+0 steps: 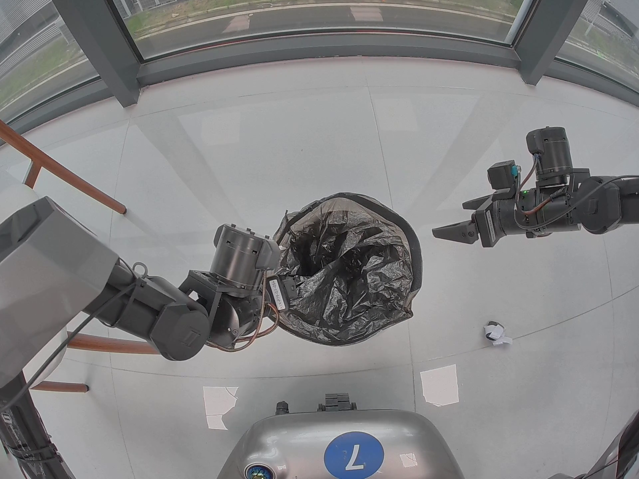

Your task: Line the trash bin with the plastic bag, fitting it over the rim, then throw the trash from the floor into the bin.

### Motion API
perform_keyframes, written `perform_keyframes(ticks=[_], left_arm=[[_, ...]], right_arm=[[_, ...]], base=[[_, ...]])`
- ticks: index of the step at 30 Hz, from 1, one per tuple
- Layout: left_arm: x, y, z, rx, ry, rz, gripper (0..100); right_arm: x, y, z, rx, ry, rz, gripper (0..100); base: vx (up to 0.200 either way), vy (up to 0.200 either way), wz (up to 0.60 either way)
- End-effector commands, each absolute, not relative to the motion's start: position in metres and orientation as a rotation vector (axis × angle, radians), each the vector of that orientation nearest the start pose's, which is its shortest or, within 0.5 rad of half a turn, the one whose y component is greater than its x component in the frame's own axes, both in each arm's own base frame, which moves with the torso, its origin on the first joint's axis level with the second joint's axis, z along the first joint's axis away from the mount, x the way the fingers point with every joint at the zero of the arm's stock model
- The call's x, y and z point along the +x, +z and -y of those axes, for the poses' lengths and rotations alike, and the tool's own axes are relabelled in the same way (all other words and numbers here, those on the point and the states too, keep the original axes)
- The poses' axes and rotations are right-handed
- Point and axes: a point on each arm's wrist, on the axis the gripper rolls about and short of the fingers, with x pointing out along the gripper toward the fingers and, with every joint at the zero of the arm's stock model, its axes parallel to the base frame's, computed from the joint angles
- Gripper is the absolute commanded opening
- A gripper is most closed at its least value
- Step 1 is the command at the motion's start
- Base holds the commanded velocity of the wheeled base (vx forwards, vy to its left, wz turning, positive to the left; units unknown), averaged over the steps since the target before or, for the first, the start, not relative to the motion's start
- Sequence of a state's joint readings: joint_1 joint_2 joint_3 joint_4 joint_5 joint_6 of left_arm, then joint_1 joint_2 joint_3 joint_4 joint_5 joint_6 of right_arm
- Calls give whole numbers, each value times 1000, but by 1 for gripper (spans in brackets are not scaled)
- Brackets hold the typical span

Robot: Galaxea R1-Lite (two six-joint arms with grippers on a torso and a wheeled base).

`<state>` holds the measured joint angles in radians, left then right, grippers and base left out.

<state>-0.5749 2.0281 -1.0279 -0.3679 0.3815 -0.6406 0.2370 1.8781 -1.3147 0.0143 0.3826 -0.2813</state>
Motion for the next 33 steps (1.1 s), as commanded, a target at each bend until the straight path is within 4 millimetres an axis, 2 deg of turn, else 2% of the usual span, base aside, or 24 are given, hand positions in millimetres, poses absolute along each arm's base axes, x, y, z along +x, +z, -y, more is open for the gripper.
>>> perform_keyframes(ticks=[1,5,10,12,14,19,22,27,33], left_arm=[[310,124,194,-361,-30,-550,100],[308,121,194,-351,-28,-560,100],[300,114,197,-331,-36,-586,100],[290,109,199,-311,-49,-610,100],[281,114,199,-311,-65,-608,100],[262,121,184,-313,-67,-608,100],[260,124,180,-319,-62,-600,100],[261,127,181,-320,-65,-590,100],[265,135,183,-324,-74,-563,100]], right_arm=[[342,195,-92,-130,624,-570,100],[332,196,-104,-67,629,-606,100],[318,178,-126,-112,643,-689,100],[315,165,-139,-141,651,-724,100],[313,163,-146,-150,665,-731,100],[306,158,-148,-144,663,-758,100],[304,154,-150,-143,666,-773,100],[296,146,-168,-181,681,-795,100],[308,119,-187,-221,634,-816,100]], base=[[0,0,0],[0,0,0],[0,0,0],[0,0,0],[0,0,0],[0,0,0],[0,0,0],[0,0,0],[0,0,0]])
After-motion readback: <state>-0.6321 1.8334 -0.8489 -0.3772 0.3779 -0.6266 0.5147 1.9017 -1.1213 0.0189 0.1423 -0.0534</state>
